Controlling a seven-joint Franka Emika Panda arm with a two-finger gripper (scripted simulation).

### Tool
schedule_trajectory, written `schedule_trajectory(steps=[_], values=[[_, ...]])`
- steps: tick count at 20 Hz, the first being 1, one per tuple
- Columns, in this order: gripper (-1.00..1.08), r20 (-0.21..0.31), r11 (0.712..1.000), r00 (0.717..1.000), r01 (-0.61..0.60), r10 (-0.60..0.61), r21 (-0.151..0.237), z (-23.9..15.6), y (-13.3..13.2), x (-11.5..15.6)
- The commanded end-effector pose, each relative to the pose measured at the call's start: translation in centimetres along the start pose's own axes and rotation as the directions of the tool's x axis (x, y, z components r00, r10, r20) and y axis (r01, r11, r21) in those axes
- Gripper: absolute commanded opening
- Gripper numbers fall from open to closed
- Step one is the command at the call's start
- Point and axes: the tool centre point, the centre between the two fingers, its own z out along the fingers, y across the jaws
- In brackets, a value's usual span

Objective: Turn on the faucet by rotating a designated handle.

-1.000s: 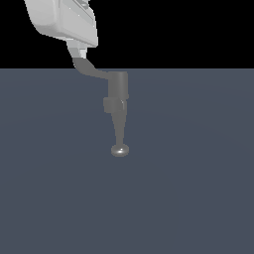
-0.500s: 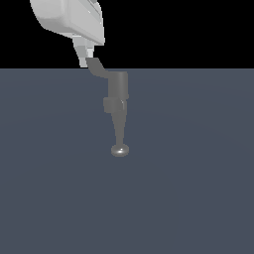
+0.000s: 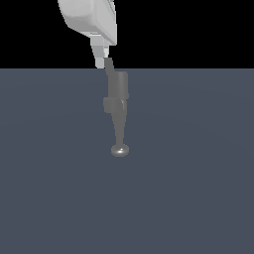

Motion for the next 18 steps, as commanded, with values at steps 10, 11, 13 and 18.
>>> schedule_trajectory(steps=[10,11,13,18], values=[[-1.0,-0.001,1.0,1.0,0.012,-0.012,0.0,0.0,0.0,4.5],[-1.0,-0.001,1.0,1.0,0.011,-0.011,0.0,0.0,-0.2,4.8],[-1.0,-0.001,1.0,1.0,0.008,-0.008,0.0,0.0,-0.8,5.4],[-1.0,-0.001,1.0,1.0,0.002,-0.002,-0.001,0.0,-2.1,7.0]])
